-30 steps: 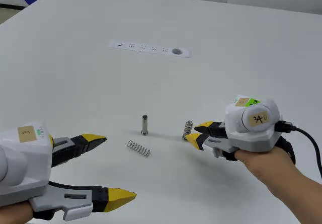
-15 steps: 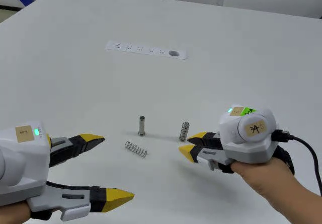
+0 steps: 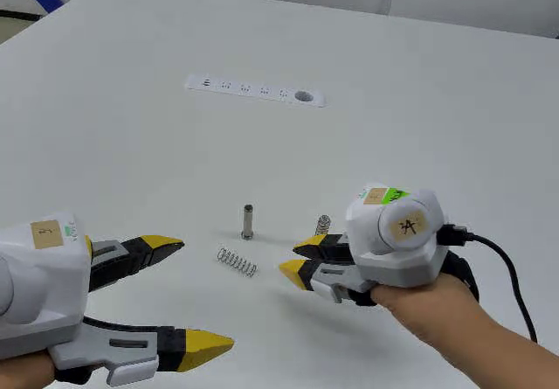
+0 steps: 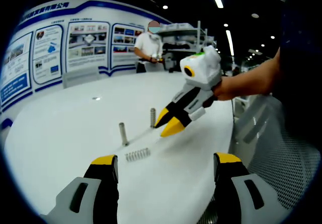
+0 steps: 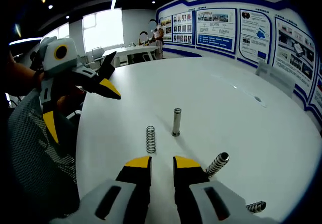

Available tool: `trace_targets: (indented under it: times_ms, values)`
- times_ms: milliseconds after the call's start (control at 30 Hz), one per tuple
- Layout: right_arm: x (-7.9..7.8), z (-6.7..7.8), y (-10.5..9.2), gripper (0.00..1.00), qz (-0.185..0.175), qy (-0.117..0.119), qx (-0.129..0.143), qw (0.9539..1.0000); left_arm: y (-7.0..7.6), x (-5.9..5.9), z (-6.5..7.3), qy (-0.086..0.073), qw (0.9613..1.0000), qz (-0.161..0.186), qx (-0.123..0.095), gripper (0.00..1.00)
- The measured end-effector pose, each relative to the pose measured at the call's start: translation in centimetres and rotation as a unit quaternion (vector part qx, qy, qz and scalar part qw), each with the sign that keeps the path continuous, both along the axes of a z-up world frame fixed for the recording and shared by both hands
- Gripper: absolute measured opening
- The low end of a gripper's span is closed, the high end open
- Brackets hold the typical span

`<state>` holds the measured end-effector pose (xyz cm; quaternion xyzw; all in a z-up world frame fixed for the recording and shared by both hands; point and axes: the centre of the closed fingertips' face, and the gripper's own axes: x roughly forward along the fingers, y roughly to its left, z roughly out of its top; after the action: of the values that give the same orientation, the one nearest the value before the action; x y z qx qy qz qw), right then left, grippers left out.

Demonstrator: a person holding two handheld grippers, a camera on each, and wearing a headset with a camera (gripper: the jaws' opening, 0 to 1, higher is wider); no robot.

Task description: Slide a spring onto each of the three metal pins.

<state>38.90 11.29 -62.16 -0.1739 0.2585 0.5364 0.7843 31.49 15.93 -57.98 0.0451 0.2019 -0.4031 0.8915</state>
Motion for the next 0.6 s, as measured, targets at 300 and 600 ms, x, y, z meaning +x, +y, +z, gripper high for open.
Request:
trace_targets:
  times_ms: [300,600]
  values:
    - [-0.7,-1.2,2.2,0.18,0.027,0.012,-0.005,0.9996,0.2,0.0,-0.1,0.002,1.0000,0.004,-0.001,0.79]
    - [-0.4,-2.7,3.4,0.18,0.031,0.022,-0.007,0.9992,0.3,0.1,-0.3,0.005,1.0000,0.007,0.000,0.79]
